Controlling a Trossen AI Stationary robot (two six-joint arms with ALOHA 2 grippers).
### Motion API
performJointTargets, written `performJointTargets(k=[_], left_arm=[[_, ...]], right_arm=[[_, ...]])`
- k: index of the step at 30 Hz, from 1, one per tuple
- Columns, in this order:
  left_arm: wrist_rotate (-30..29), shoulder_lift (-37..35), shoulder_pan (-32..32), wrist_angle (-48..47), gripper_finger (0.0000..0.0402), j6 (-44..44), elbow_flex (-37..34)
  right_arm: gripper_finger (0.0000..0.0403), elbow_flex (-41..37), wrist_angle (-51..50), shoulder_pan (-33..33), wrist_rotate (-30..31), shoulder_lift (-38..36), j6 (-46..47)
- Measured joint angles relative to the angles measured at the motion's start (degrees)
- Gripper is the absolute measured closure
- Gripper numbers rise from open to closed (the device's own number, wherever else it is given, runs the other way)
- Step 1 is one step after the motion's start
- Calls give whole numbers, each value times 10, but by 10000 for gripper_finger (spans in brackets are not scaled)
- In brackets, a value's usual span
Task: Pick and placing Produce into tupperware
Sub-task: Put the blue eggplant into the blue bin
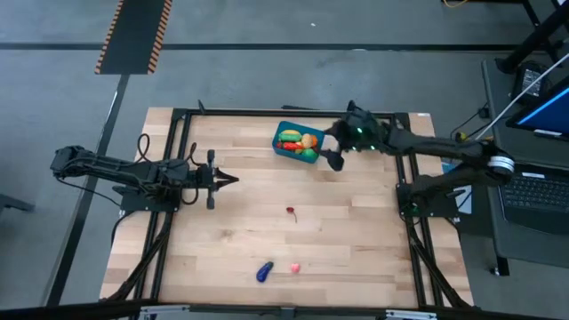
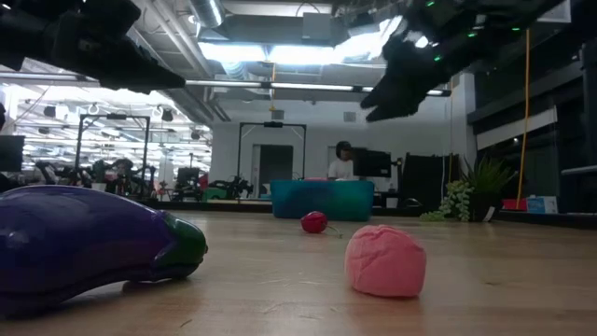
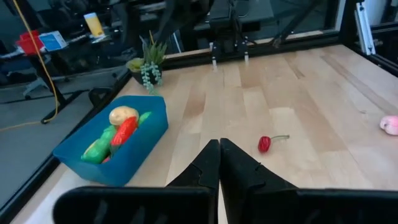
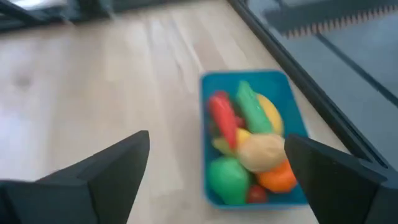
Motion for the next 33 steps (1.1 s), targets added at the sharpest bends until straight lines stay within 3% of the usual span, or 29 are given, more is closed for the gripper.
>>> performJointTargets(k=[8,16,30,33], left_arm=[[0,0,0,3,395,-25,0],[17,0,-2,5,387,-89,0],[-17,10,-63,47,204,-133,0],[-25,30,-83,64,181,-137,0]], right_arm=[[27,-121,122,87,-2,-101,28],[27,-184,209,142,0,-124,61],[27,-186,217,187,0,-123,75],[27,-186,217,187,0,-123,75]])
